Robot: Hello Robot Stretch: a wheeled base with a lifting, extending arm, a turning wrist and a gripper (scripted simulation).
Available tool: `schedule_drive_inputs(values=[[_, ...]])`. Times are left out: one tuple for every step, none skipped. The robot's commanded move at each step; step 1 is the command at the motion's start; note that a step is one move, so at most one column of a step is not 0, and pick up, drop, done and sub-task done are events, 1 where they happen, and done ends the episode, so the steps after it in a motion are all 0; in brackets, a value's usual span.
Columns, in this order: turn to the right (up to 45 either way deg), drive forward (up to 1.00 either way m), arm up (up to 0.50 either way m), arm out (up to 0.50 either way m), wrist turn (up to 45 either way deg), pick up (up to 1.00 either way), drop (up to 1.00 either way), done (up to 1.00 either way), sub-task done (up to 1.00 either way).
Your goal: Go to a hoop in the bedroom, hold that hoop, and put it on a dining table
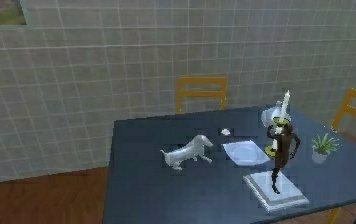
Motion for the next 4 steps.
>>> schedule_drive_inputs(values=[[45.0,0.0,0.0,0.0,0.0,0.0,0.0,0.0,0.0],[45.0,0.0,0.0,0.0,0.0,0.0,0.0,0.0,0.0],[12.0,0.0,0.0,0.0,0.0,0.0,0.0,0.0,0.0],[-45.0,0.0,0.0,0.0,0.0,0.0,0.0,0.0,0.0]])
